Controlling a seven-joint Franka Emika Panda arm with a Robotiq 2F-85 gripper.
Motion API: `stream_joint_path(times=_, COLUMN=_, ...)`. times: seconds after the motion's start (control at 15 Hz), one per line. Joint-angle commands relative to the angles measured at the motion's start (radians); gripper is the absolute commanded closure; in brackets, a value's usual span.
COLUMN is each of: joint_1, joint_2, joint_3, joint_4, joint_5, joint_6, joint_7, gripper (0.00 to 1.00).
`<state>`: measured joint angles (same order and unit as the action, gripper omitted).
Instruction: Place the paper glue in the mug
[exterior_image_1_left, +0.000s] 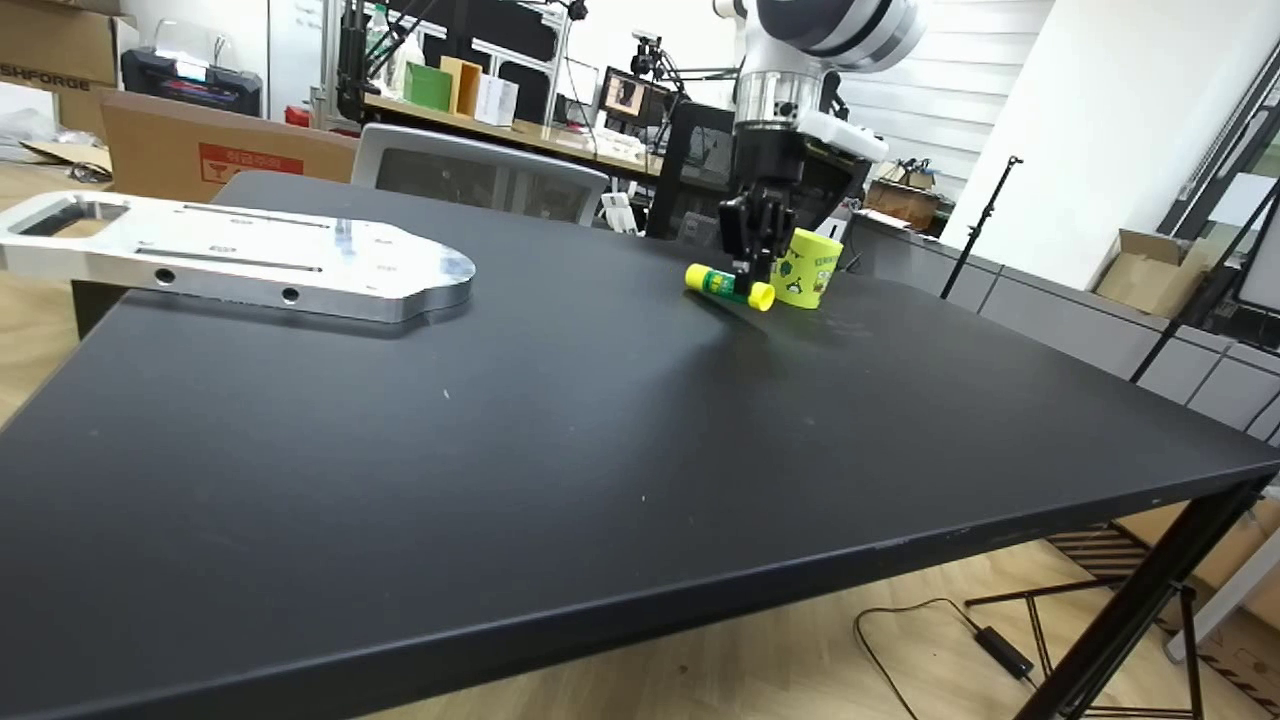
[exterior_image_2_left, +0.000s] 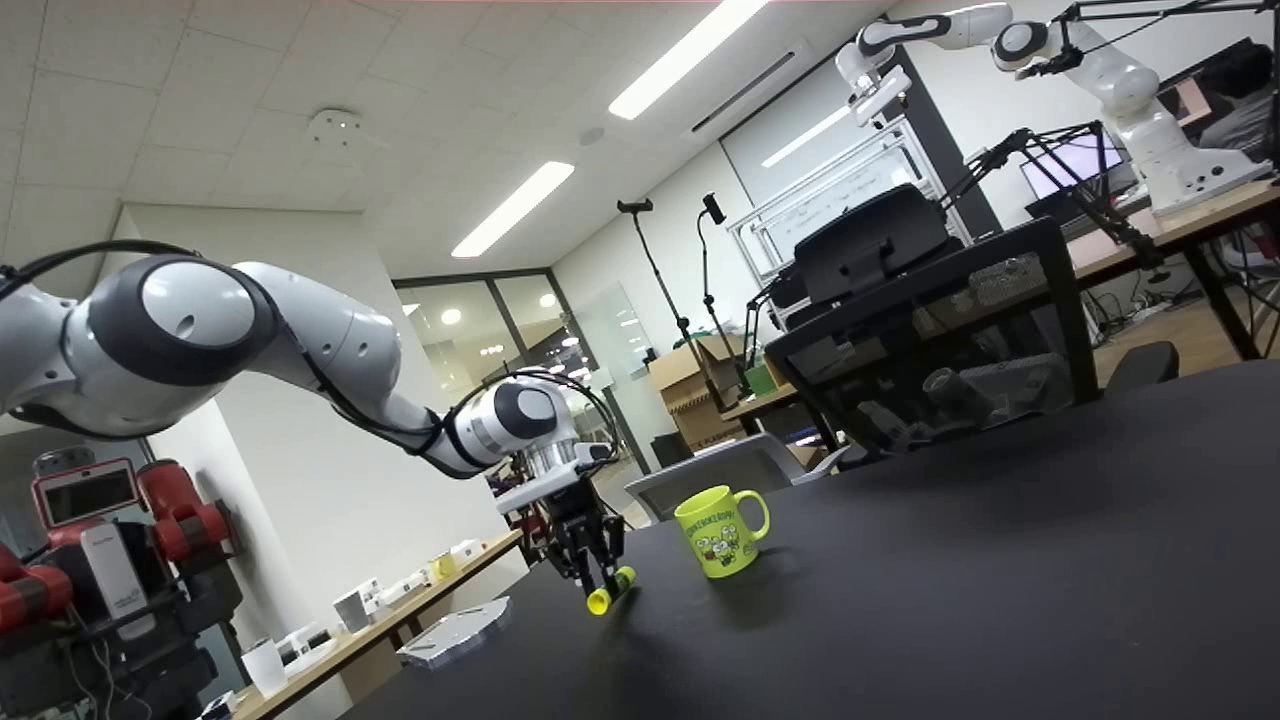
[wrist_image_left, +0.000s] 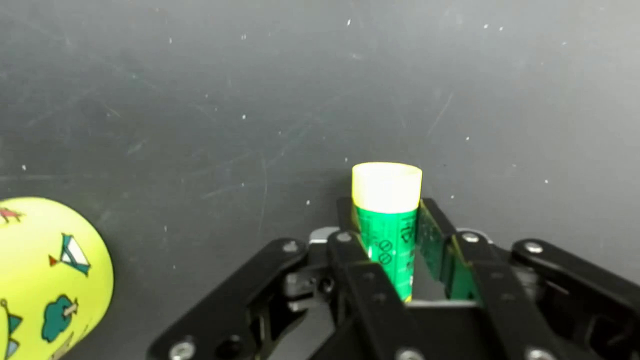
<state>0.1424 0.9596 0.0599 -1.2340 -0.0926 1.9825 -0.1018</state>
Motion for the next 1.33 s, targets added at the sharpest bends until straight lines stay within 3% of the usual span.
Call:
stream_joint_path(times=0.0, joint_1=-0.01, joint_2=-0.006, joint_3=-0.006, joint_4=0.087, joint_5=0.064, joint_6=-0.19, joint_7=0.117, gripper=0.91)
stream_joint_path(times=0.2, joint_1=-0.036, joint_2=-0.004, joint_3=-0.002, joint_4=0.168, joint_5=0.137, joint_6=-0.36, joint_7=0.163, gripper=0.91)
stream_joint_path(times=0.47, joint_1=-0.098, joint_2=0.023, joint_3=0.014, joint_4=0.323, joint_5=0.251, joint_6=-0.672, joint_7=0.181, gripper=0.91)
stream_joint_path(times=0.67, joint_1=-0.144, joint_2=0.046, joint_3=0.012, joint_4=0.42, joint_5=0.338, joint_6=-0.814, joint_7=0.236, gripper=0.91)
stream_joint_path(times=0.93, joint_1=-0.204, joint_2=0.069, joint_3=0.014, joint_4=0.529, joint_5=0.455, joint_6=-0.908, joint_7=0.324, gripper=0.91)
stream_joint_path(times=1.27, joint_1=-0.275, joint_2=0.103, joint_3=0.002, joint_4=0.613, joint_5=0.535, joint_6=-0.87, joint_7=0.376, gripper=0.91)
